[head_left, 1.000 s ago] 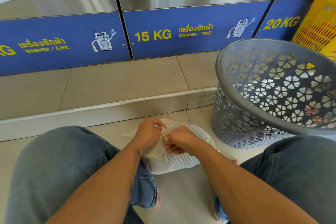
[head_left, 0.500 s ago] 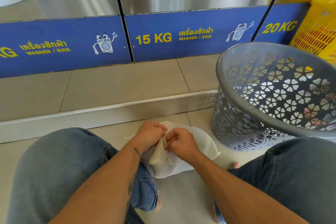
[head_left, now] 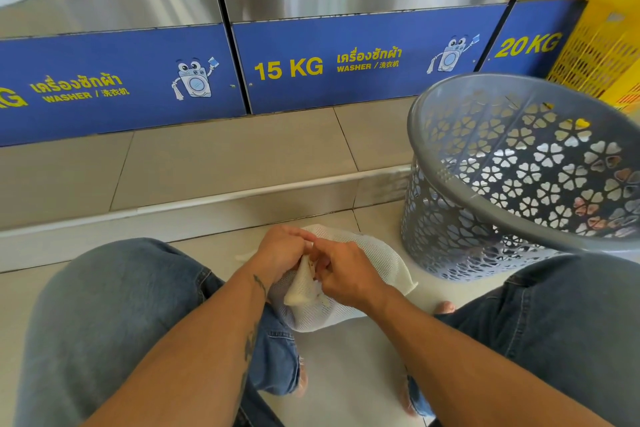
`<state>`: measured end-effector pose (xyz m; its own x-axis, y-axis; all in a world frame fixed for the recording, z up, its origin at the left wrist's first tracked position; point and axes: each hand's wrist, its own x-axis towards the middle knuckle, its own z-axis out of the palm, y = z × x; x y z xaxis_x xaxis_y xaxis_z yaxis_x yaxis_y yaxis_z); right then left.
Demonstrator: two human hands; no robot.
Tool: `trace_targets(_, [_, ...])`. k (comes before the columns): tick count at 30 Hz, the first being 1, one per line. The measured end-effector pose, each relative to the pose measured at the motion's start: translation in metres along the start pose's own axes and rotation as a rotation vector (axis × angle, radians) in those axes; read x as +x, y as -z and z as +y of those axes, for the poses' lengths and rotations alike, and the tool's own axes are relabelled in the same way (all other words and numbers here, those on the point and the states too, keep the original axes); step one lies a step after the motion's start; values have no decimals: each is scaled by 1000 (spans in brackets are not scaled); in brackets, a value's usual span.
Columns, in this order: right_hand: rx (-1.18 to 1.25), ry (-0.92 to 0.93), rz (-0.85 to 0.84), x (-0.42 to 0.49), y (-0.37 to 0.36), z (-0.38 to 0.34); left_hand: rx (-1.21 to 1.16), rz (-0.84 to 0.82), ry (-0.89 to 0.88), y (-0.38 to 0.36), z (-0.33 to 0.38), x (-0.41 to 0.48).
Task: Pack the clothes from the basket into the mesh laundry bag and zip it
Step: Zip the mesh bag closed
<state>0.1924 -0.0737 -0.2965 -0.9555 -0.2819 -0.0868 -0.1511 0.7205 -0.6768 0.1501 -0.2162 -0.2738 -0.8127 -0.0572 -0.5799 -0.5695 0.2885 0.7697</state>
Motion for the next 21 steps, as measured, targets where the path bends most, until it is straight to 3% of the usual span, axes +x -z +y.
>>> trace_targets(14, [3, -39, -96, -6, -12, 10, -4, 25, 14, 1, -5, 9])
trace_targets(21, [111, -103, -34, -6, -12, 9, -39, 27, 16, 1, -6, 14])
